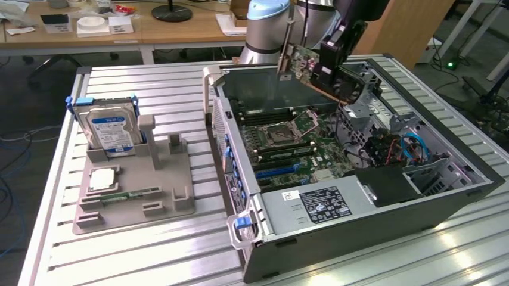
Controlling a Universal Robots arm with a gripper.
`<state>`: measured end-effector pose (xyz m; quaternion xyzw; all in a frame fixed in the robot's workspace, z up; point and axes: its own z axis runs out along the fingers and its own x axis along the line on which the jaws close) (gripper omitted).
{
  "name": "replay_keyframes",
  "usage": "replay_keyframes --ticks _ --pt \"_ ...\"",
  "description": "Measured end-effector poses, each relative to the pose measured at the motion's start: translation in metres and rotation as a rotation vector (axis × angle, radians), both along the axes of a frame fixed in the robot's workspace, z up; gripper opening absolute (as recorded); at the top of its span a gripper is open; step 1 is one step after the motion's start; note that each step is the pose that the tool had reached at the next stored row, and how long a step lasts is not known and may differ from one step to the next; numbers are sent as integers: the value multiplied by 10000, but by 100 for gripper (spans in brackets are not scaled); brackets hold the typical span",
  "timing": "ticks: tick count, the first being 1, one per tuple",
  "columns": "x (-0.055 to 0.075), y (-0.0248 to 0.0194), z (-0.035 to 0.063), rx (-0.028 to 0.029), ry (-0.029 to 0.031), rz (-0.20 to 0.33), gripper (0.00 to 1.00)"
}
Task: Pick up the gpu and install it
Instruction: 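Insert the gpu into the slot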
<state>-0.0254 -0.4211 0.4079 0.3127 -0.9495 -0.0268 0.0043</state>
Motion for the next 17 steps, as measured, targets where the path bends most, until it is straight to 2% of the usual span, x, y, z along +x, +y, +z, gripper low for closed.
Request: replay_keyframes --ticks 17 --pt "0 -7 0 0 -7 1977 29"
